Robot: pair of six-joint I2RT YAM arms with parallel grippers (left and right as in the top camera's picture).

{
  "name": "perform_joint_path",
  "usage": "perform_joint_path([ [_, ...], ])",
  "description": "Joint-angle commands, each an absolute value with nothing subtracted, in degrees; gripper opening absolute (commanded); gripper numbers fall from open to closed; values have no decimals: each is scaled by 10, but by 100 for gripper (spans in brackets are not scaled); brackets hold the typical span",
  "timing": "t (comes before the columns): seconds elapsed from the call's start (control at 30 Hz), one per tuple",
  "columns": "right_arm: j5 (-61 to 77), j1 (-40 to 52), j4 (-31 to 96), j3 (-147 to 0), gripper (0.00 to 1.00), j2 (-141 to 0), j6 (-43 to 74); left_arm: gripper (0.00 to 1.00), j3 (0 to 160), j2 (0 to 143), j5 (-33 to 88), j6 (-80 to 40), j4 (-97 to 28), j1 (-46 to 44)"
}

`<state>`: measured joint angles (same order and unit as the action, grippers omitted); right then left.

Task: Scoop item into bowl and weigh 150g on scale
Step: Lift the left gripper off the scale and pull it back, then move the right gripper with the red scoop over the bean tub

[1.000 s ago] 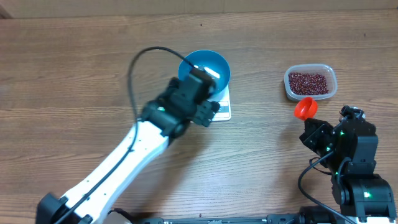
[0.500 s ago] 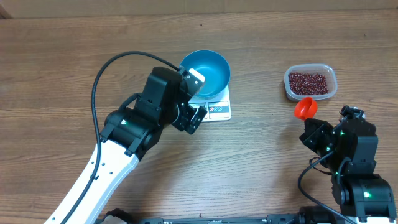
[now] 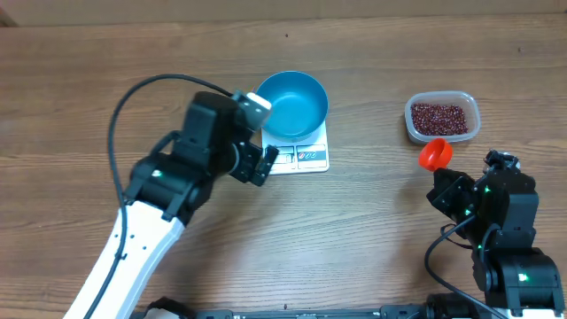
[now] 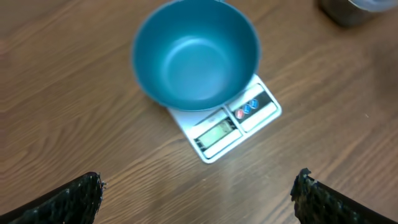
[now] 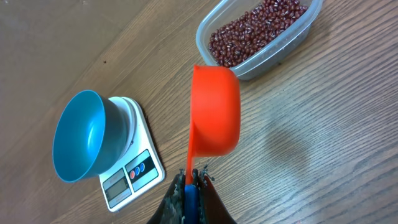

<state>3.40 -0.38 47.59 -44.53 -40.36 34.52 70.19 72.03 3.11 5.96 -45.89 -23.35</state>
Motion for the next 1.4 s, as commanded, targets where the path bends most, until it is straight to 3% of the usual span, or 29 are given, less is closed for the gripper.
perform_joint_path([
  [0.0, 26, -4, 473, -458, 4, -402, 347, 100, 703, 701, 58, 47, -461, -202],
  [1.37, 26, -4, 489, -458, 4, -402, 346, 100, 703, 701, 88, 56, -461, -204],
])
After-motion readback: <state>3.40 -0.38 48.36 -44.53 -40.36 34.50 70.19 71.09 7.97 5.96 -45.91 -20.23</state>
